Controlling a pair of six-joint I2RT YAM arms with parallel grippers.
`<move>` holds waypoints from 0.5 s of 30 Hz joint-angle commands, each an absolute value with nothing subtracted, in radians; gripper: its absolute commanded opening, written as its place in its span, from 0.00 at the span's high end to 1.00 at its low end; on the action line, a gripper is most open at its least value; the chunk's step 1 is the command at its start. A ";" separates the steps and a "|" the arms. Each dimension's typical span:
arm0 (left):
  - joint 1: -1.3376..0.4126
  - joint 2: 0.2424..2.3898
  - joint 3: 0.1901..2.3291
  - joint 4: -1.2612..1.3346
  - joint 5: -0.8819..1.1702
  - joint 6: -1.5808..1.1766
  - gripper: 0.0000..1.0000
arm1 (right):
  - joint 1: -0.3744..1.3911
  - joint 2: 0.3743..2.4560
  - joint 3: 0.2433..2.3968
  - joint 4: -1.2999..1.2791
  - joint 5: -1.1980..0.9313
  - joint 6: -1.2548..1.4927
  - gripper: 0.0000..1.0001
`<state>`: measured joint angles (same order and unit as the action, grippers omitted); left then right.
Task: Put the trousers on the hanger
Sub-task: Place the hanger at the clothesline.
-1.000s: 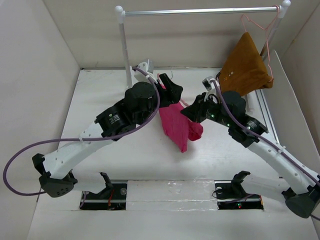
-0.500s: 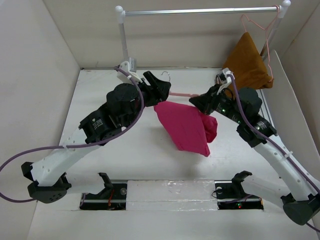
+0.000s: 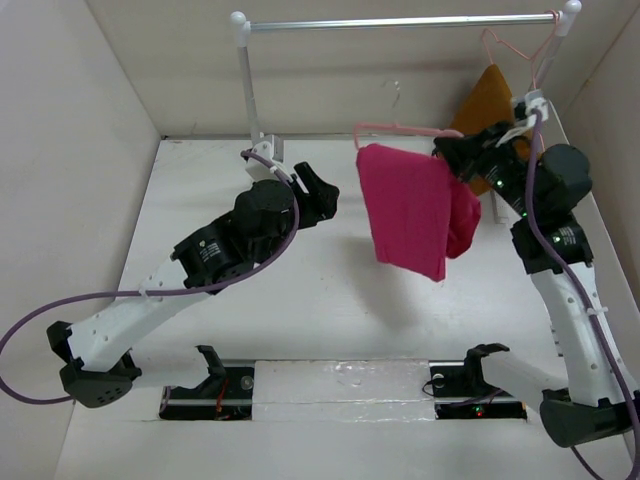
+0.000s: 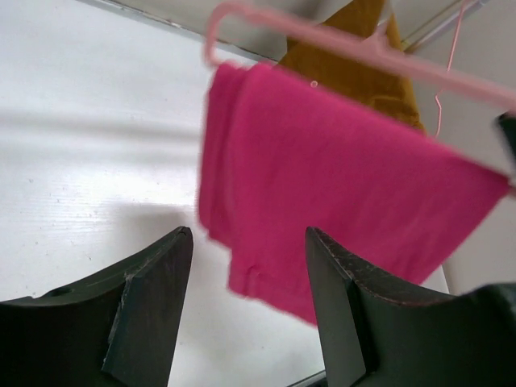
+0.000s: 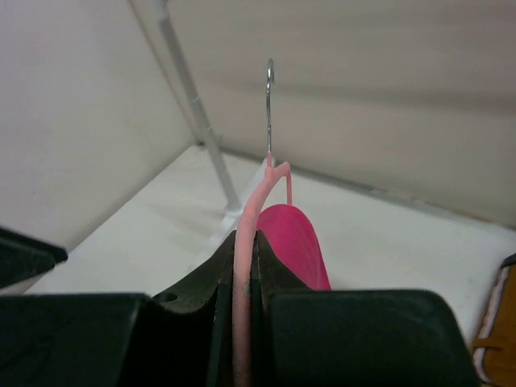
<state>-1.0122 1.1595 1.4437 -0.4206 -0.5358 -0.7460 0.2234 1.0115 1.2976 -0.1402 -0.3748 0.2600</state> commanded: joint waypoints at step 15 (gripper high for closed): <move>-1.006 1.089 1.347 -0.454 -0.499 -0.818 0.47 | -0.147 1.207 1.660 0.279 -0.420 0.317 1.00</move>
